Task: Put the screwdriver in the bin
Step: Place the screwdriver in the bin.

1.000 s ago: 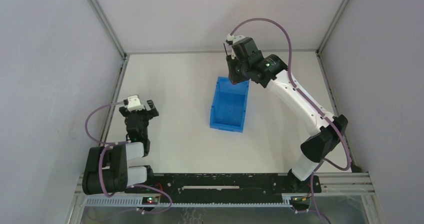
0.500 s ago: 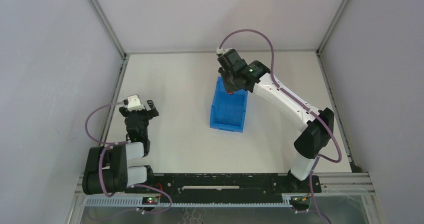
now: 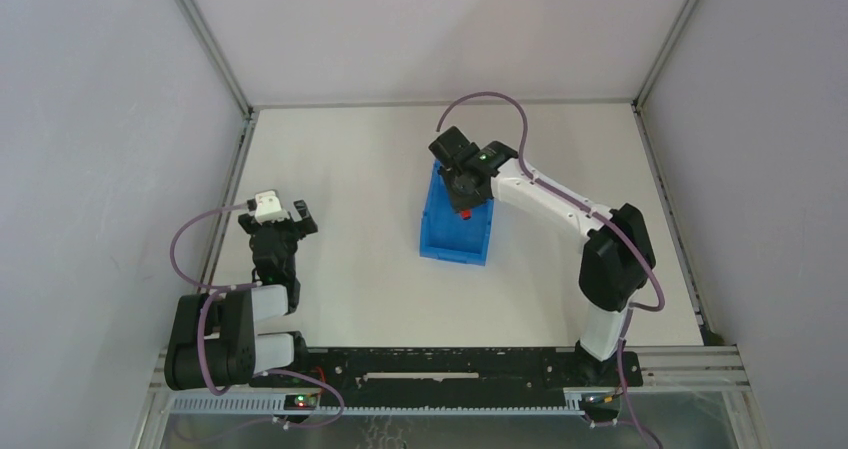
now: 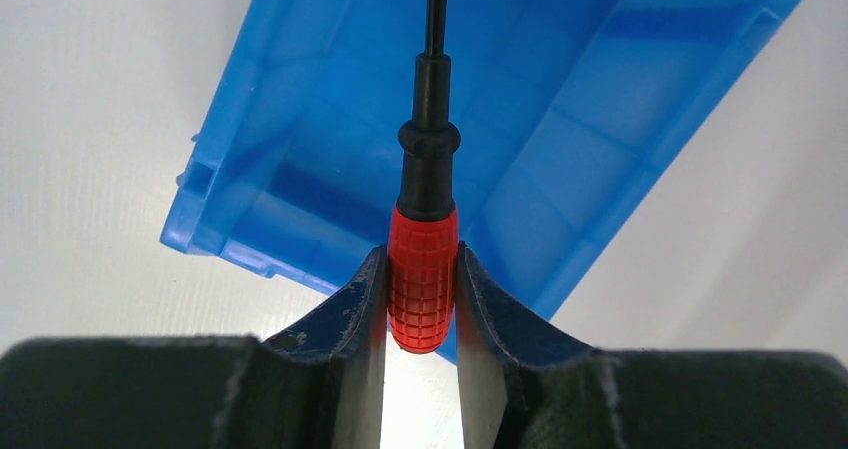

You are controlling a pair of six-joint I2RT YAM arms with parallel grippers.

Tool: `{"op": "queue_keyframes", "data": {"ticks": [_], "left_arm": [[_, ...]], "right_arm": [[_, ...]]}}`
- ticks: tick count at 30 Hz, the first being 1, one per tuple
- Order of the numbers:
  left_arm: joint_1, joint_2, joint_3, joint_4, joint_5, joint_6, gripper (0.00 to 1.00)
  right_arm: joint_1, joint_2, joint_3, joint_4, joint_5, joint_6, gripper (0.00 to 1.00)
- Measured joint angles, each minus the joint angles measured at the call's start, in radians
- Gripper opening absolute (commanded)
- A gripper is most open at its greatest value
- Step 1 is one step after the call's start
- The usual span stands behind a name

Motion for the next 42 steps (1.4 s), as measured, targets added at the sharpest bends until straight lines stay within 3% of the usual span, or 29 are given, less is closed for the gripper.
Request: {"op": "queue_keyframes", "data": {"ticks": [13, 26, 31, 40, 42], "left_arm": [[0.000, 0.000, 0.000, 0.000, 0.000, 0.000, 1.00], [0.000, 0.000, 0.000, 0.000, 0.000, 0.000, 1.00], [0.000, 0.000, 0.000, 0.000, 0.000, 0.000, 1.00], [0.000, 0.000, 0.000, 0.000, 0.000, 0.000, 1.00], [0.000, 0.000, 0.000, 0.000, 0.000, 0.000, 1.00]], "right_arm": [[0.000, 0.073, -0.069, 0.043, -0.006, 0.039, 0.00], [0.008, 0.129, -0.099, 0.100, -0.007, 0.066, 0.07], [0.008, 0.161, -0.099, 0.105, 0.000, 0.072, 0.14], [0.008, 0.174, -0.099, 0.107, 0.023, 0.076, 0.38], [0.008, 0.174, -0.099, 0.107, 0.026, 0.076, 0.39]]}}
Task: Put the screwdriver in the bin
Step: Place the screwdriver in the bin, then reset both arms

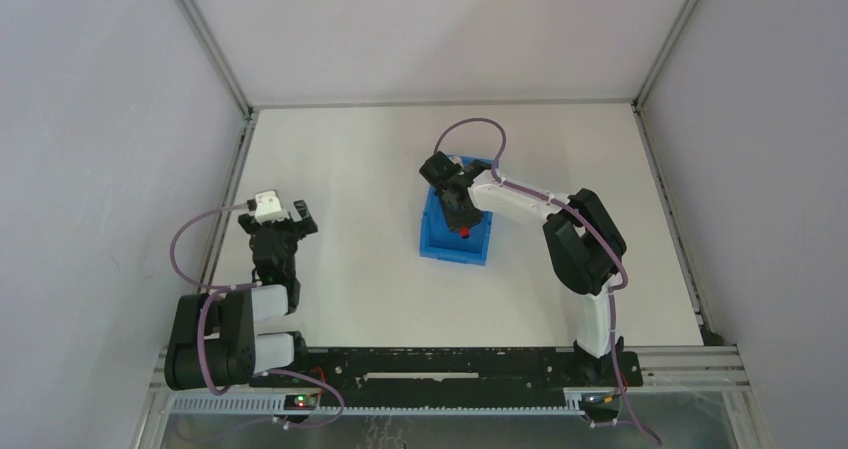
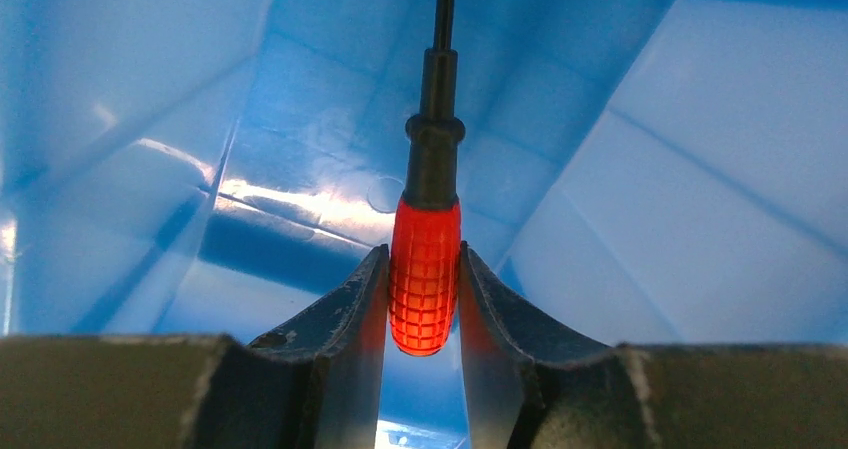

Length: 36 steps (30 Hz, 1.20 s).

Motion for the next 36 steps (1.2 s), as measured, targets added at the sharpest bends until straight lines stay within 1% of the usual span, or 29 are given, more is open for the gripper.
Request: {"op": "queue_keyframes", "data": {"ticks": [3, 5, 16, 20, 22, 23, 24, 25, 26, 28, 36], "left_arm": [[0.000, 0.000, 0.000, 0.000, 0.000, 0.000, 1.00], [0.000, 0.000, 0.000, 0.000, 0.000, 0.000, 1.00], [0.000, 0.000, 0.000, 0.000, 0.000, 0.000, 1.00], [0.000, 0.000, 0.000, 0.000, 0.000, 0.000, 1.00], [0.000, 0.000, 0.000, 0.000, 0.000, 0.000, 1.00], [0.000, 0.000, 0.000, 0.000, 0.000, 0.000, 1.00], [0.000, 0.000, 0.000, 0.000, 0.000, 0.000, 1.00], [0.000, 0.000, 0.000, 0.000, 0.000, 0.000, 1.00], [0.000, 0.000, 0.000, 0.000, 0.000, 0.000, 1.00], [0.000, 0.000, 0.000, 0.000, 0.000, 0.000, 1.00], [0.000, 0.000, 0.000, 0.000, 0.000, 0.000, 1.00]], "right_arm": [[0.000, 0.000, 0.000, 0.000, 0.005, 0.001, 0.41], [0.000, 0.000, 0.000, 0.000, 0.008, 0.001, 0.44], [0.000, 0.000, 0.003, -0.001, 0.025, 0.002, 0.45], [0.001, -0.007, 0.025, -0.005, 0.043, 0.002, 0.49], [0.002, -0.020, 0.039, -0.007, 0.055, 0.002, 0.54], [0.003, -0.030, 0.049, -0.010, 0.061, 0.002, 0.59], [0.003, -0.038, 0.058, -0.011, 0.066, 0.002, 0.70], [0.004, -0.049, 0.069, -0.012, 0.073, 0.003, 0.87], [0.004, -0.065, 0.082, -0.012, 0.082, 0.002, 0.98], [0.005, -0.093, 0.101, -0.012, 0.093, 0.010, 1.00], [0.005, -0.181, 0.177, -0.012, 0.157, 0.012, 1.00]]}}
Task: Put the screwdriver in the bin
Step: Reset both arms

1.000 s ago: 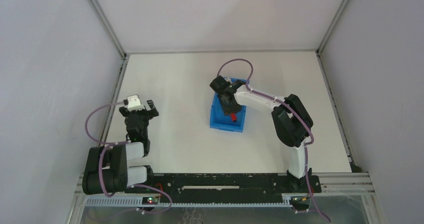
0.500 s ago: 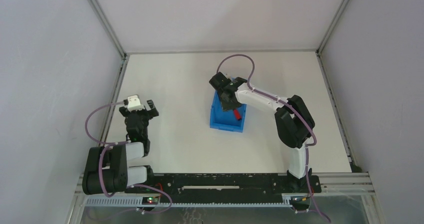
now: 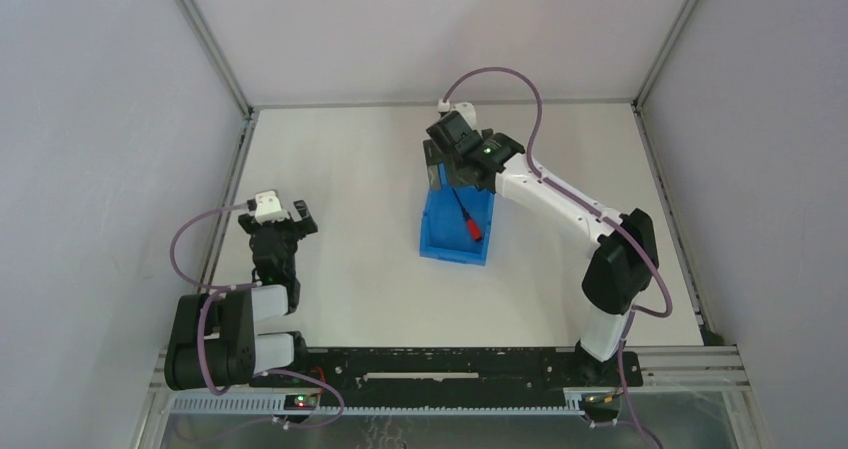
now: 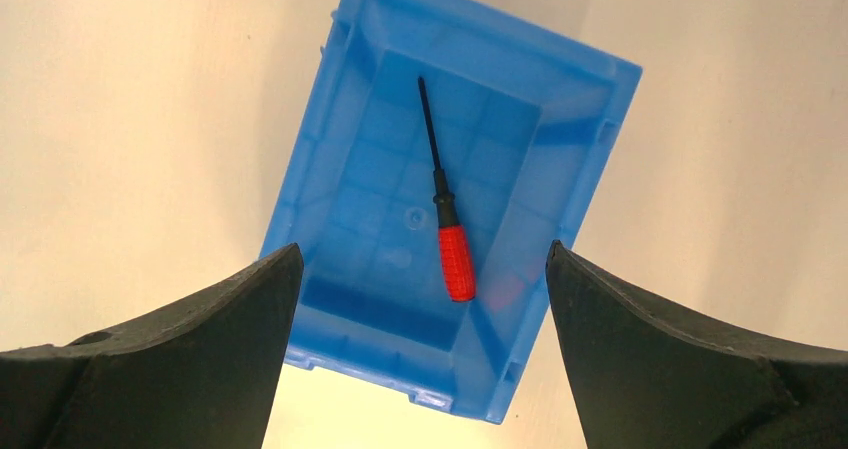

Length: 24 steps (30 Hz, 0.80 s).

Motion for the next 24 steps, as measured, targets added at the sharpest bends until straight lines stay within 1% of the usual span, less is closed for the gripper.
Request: {"op": "queue_keyframes", "data": {"ticks": [7, 14, 19, 24], "left_arm": [[0.000, 0.000, 0.000, 0.000, 0.000, 0.000, 1.00], [0.000, 0.000, 0.000, 0.000, 0.000, 0.000, 1.00], [0.000, 0.000, 0.000, 0.000, 0.000, 0.000, 1.00], [0.000, 0.000, 0.000, 0.000, 0.000, 0.000, 1.00]], "right_arm": [[-0.003, -0.013, 0.047, -0.018, 0.034, 0.013, 1.00], [-0.040, -0.032, 0.054, -0.049, 0.042, 0.010, 1.00], [-0.121, -0.085, 0.041, -0.063, 0.037, -0.011, 1.00], [-0.235, -0.164, -0.046, -0.053, 0.010, -0.043, 1.00]]}}
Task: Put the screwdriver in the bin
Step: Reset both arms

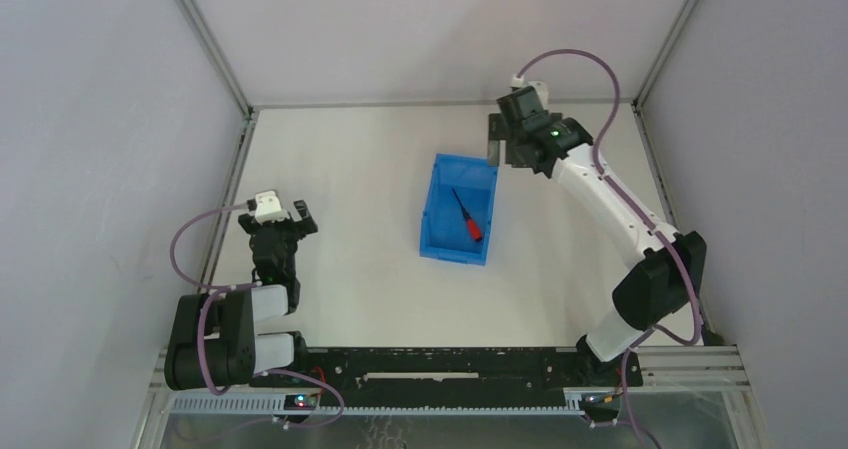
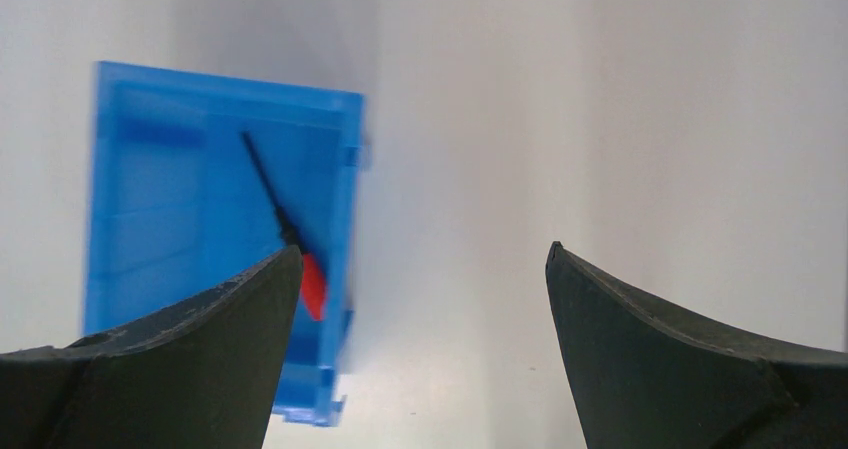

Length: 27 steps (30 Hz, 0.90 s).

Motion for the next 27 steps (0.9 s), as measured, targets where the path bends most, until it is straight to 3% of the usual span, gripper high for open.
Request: {"op": "queue_keyframes", "data": {"ticks": [14, 27], "left_arm": [[0.000, 0.000, 0.000, 0.000, 0.000, 0.000, 1.00], [0.000, 0.000, 0.000, 0.000, 0.000, 0.000, 1.00]], "right_arm": [[-0.384, -0.170, -0.230, 0.080, -0.162, -0.096, 1.00], [-0.482, -0.206, -0.269, 0.106, -0.229, -0.164, 1.00]]}}
